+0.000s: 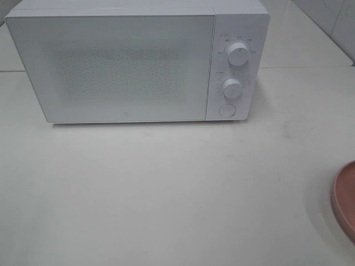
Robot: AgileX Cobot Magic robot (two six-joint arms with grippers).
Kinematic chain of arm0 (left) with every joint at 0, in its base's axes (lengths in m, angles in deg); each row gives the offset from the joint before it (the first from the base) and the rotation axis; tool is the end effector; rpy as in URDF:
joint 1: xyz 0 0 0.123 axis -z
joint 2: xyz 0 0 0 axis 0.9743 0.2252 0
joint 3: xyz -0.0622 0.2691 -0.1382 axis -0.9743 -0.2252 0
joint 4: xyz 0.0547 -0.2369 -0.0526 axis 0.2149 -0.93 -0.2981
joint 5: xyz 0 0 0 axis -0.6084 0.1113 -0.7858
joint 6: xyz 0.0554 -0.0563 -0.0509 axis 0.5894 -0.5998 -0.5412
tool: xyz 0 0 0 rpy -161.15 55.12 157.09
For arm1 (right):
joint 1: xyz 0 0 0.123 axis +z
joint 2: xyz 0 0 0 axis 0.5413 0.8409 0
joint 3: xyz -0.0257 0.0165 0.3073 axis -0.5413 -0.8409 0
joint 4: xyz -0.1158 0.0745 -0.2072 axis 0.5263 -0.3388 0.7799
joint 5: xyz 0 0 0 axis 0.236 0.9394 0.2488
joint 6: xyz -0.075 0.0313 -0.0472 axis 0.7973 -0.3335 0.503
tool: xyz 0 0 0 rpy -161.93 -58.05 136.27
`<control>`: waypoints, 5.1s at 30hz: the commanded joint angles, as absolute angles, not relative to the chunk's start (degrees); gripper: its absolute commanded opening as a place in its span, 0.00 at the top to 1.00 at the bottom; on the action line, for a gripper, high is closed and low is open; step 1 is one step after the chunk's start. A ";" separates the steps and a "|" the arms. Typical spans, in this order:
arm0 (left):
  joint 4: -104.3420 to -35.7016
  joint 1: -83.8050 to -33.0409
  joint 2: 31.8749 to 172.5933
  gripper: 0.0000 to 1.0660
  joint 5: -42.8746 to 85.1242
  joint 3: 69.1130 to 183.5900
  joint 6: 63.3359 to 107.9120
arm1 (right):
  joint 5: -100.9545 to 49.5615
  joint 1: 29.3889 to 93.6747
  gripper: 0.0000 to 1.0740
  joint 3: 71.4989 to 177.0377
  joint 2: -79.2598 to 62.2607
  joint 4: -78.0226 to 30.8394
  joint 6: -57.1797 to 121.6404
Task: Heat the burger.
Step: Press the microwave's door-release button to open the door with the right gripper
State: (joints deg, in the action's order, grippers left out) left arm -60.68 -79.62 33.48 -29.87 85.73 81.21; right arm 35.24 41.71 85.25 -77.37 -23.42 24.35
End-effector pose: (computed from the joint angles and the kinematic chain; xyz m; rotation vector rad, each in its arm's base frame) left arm -0.0324 -0.0092 0.2774 -0.0514 2.0427 -0.0881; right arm -0.0269 -0.0043 0.2791 -0.0973 1.9848 0.1386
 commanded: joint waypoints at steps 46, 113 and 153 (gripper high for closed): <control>-60.91 -79.74 32.56 0.08 -29.01 85.61 81.33 | 8.71 41.59 0.30 83.87 -58.29 -24.45 23.44; -60.91 -79.74 32.56 0.08 -29.01 85.61 81.33 | -77.92 60.84 0.30 72.24 6.34 -47.54 38.50; -60.91 -79.74 32.56 0.08 -29.01 85.61 81.33 | -90.13 79.58 0.30 77.57 21.58 -71.15 17.08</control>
